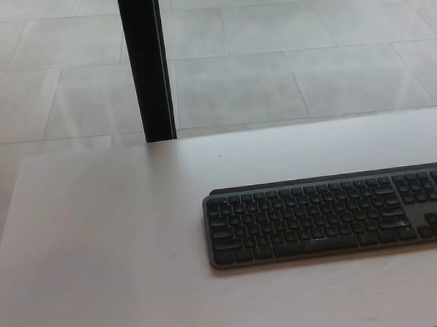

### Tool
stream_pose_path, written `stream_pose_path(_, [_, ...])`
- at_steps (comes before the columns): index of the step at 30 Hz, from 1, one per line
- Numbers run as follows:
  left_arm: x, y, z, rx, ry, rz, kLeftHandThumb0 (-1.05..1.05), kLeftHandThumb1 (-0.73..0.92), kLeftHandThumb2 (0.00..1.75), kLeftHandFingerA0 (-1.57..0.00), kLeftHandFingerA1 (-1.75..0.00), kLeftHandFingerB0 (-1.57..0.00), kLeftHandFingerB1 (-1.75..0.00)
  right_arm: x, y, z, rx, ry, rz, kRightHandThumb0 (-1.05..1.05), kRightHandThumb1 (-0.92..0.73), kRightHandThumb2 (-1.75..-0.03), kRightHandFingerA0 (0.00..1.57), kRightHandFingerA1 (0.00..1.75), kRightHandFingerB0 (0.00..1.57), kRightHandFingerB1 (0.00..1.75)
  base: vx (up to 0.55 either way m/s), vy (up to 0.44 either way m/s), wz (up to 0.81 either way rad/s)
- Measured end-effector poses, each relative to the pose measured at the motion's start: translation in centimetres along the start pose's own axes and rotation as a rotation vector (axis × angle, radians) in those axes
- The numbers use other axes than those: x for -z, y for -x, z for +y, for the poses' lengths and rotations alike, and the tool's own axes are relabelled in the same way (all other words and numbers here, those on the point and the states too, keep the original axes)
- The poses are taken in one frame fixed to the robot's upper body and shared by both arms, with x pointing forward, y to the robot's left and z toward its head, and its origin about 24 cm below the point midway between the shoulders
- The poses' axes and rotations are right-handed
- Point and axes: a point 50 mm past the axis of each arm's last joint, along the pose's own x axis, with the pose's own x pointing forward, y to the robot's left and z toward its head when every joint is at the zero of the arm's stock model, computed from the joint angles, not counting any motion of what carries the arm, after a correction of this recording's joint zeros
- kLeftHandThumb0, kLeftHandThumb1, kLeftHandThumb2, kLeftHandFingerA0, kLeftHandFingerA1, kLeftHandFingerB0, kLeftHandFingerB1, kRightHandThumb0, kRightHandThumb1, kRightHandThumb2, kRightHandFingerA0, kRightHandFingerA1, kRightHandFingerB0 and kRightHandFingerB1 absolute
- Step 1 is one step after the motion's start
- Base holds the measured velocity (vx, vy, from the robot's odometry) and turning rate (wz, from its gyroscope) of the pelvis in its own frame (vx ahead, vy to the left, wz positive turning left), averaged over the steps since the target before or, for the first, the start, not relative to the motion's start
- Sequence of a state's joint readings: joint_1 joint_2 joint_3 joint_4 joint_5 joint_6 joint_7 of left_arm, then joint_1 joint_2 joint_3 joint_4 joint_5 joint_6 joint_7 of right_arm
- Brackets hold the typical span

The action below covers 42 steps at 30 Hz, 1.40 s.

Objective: The robot uses its right fingers to click on the space key of the black keyboard placed on the center of the white desk.

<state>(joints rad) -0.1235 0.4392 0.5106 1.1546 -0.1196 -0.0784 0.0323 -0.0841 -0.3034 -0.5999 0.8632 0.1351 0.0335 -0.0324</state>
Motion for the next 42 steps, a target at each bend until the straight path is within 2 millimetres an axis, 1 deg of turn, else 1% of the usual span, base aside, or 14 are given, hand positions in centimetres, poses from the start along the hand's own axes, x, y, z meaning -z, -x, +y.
stream_pose_path(14, [-0.8,-0.5,2.0,-0.129,0.293,0.040,-0.51,0.66,0.59,-0.66,-0.70,-0.52,-0.55,-3.3,-0.5,-4.3,0.232,-0.420,-0.056,-0.39,-0.59,-0.59,0.92,0.91,0.81,0.83,0.00,0.000,0.00])
stream_pose_path(15, [-0.8,-0.4,2.0,-0.130,0.299,0.041,-0.50,0.66,0.60,-0.68,-0.67,-0.52,-0.53,-3.6,-0.6,-4.6,0.247,-0.437,-0.059,-0.36,-0.64,-0.63,0.77,0.90,0.65,0.87,0.00,0.000,0.00])
stream_pose_path(19, [-0.8,-0.5,2.0,-0.134,0.312,0.048,-0.50,0.67,0.60,-0.69,-0.67,-0.51,-0.52,-4.5,-0.7,-6.1,0.311,-0.520,-0.038,-0.39,-0.66,-0.61,0.88,1.08,0.67,0.87,0.00,0.000,0.00])
stream_pose_path(21, [-0.8,-0.5,2.0,-0.136,0.314,0.047,-0.51,0.66,0.60,-0.68,-0.69,-0.55,-0.55,-4.9,-0.8,-6.5,0.331,-0.545,-0.029,-0.38,-0.65,-0.64,0.99,1.12,0.51,0.80,0.00,0.000,0.00])
stream_pose_path(22, [-0.9,-0.5,2.0,-0.137,0.316,0.047,-0.51,0.66,0.60,-0.69,-0.70,-0.55,-0.54,-5.2,-0.8,-6.6,0.338,-0.565,-0.031,-0.41,-0.66,-0.62,0.98,1.16,0.64,0.87,0.00,0.000,0.00])
stream_pose_path(23, [-0.9,-0.5,2.1,-0.138,0.317,0.047,-0.51,0.67,0.60,-0.68,-0.67,-0.54,-0.52,-5.5,-0.8,-6.7,0.343,-0.583,-0.034,-0.48,-0.70,-0.60,0.85,1.01,0.68,0.79,0.00,0.000,0.00])
stream_pose_path(26, [-0.9,-0.5,2.0,-0.139,0.319,0.046,-0.51,0.66,0.60,-0.68,-0.67,-0.53,-0.53,-7.8,-0.9,-6.8,0.314,-0.645,-0.072,-0.48,-0.69,-0.60,0.82,1.03,0.66,0.75,0.00,0.000,0.00])
stream_pose_path(27, [-1.0,-0.5,2.0,-0.138,0.319,0.045,-0.51,0.67,0.60,-0.68,-0.69,-0.52,-0.53,-8.9,-0.9,-6.8,0.298,-0.664,-0.097,-0.40,-0.65,-0.59,0.85,0.69,0.68,0.64,0.00,0.000,0.00])
stream_pose_path(28, [-1.0,-0.5,2.0,-0.138,0.319,0.045,-0.51,0.67,0.60,-0.69,-0.68,-0.53,-0.53,-9.3,-0.9,-6.8,0.294,-0.671,-0.108,-0.37,-0.65,-0.59,0.82,0.60,0.69,0.60,0.00,0.000,0.00])
stream_pose_path(29, [-1.0,-0.5,2.0,-0.139,0.317,0.045,-0.51,0.67,0.60,-0.70,-0.69,-0.54,-0.54,-11.1,-0.8,-6.4,0.272,-0.699,-0.159,-0.33,-0.55,-0.96,0.66,0.72,0.52,0.66,0.00,0.000,0.00])
stream_pose_path(30, [-1.0,-0.5,2.0,-0.139,0.316,0.044,-0.51,0.67,0.60,-0.68,-0.69,-0.53,-0.54,-12.4,-0.7,-6.1,0.251,-0.712,-0.203,-0.34,-0.69,-0.60,0.72,0.55,0.55,0.46,0.00,0.000,0.00])
stream_pose_path(31, [-1.0,-0.5,2.0,-0.138,0.317,0.044,-0.50,0.67,0.60,-0.66,-0.68,-0.53,-0.54,-13.5,-0.5,-5.9,0.234,-0.718,-0.240,-0.33,-0.71,-0.60,0.64,0.53,0.43,0.40,0.00,0.000,0.00])
stream_pose_path(34, [-1.0,-0.5,2.0,-0.138,0.319,0.045,-0.51,0.67,0.60,-0.69,-0.70,-0.52,-0.54,-16.4,0.3,-5.0,0.181,-0.713,-0.347,-0.39,-0.64,-0.59,0.81,0.55,0.56,0.43,0.00,0.000,0.00])
stream_pose_path(42, [-1.0,-0.5,2.0,-0.138,0.324,0.046,-0.51,0.67,0.60,-0.68,-0.70,-0.55,-0.56,-21.9,3.4,0.1,-0.019,-0.582,-0.566,-0.41,-0.60,-0.60,0.87,0.63,0.59,0.45,0.00,0.000,0.00])
